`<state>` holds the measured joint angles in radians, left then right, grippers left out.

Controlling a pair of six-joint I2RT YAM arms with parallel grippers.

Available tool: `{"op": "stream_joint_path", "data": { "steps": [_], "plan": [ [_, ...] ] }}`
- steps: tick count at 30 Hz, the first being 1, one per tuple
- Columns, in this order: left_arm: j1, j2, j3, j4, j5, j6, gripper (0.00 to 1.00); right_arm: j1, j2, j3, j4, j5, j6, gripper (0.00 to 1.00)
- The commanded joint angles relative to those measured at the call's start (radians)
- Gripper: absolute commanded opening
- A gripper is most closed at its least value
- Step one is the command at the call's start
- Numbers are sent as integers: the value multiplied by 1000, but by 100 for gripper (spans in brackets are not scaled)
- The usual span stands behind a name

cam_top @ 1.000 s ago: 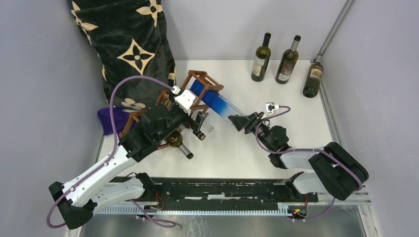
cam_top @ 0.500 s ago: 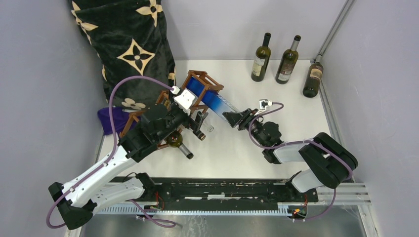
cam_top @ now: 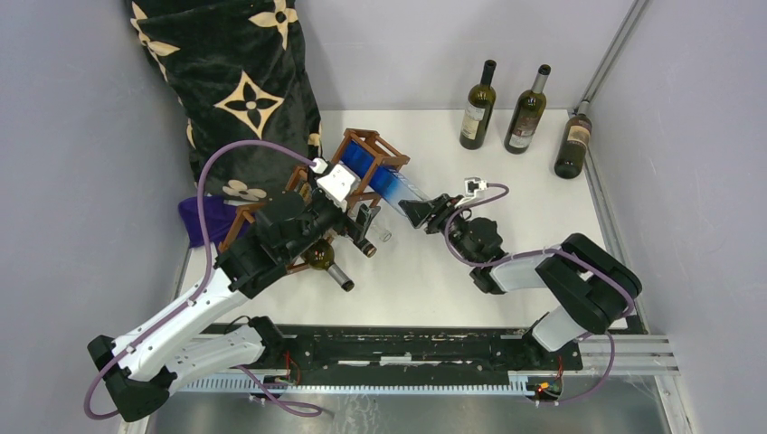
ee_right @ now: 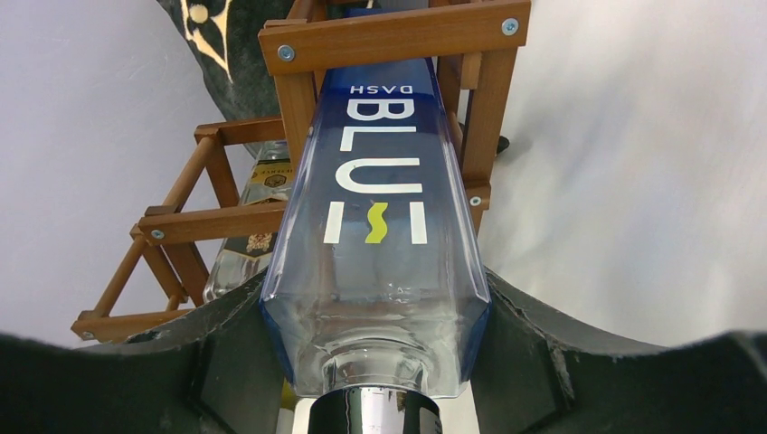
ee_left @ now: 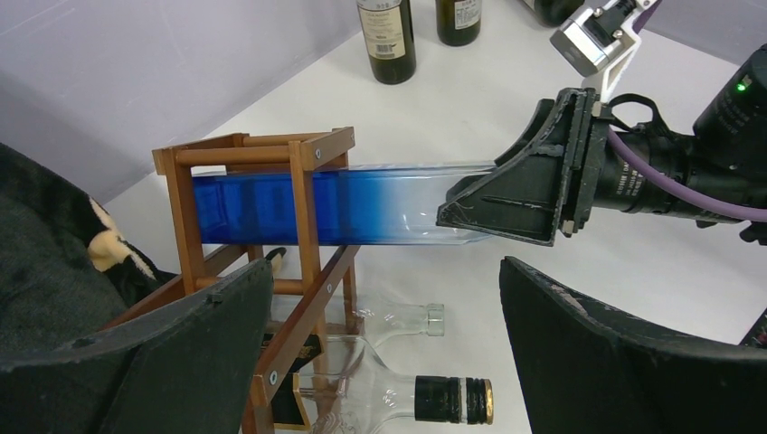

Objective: Put the wine bottle on the wine rack
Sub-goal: Place the wine bottle in the wine rack, then pick up the wine bottle from the corner of the board.

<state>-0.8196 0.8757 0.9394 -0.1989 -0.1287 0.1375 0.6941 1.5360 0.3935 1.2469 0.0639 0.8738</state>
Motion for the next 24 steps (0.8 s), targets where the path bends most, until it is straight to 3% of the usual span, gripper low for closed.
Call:
{"op": "stream_joint_path", "data": {
  "steps": [1, 7, 11, 24],
  "plan": [
    [4, -19, -4, 54, -11, 23, 100, 12, 12, 136, 324, 19, 23, 20],
    [4, -21, -7, 58, -13, 23, 100, 22, 97, 261, 191, -9, 23, 70],
    [4, -21, -8, 59, -18, 25, 100, 28, 105, 295, 81, -36, -4, 95],
    [4, -23, -11, 57, -12, 30, 100, 37, -227, 2, -116, 37, -237, 98]
  ]
}}
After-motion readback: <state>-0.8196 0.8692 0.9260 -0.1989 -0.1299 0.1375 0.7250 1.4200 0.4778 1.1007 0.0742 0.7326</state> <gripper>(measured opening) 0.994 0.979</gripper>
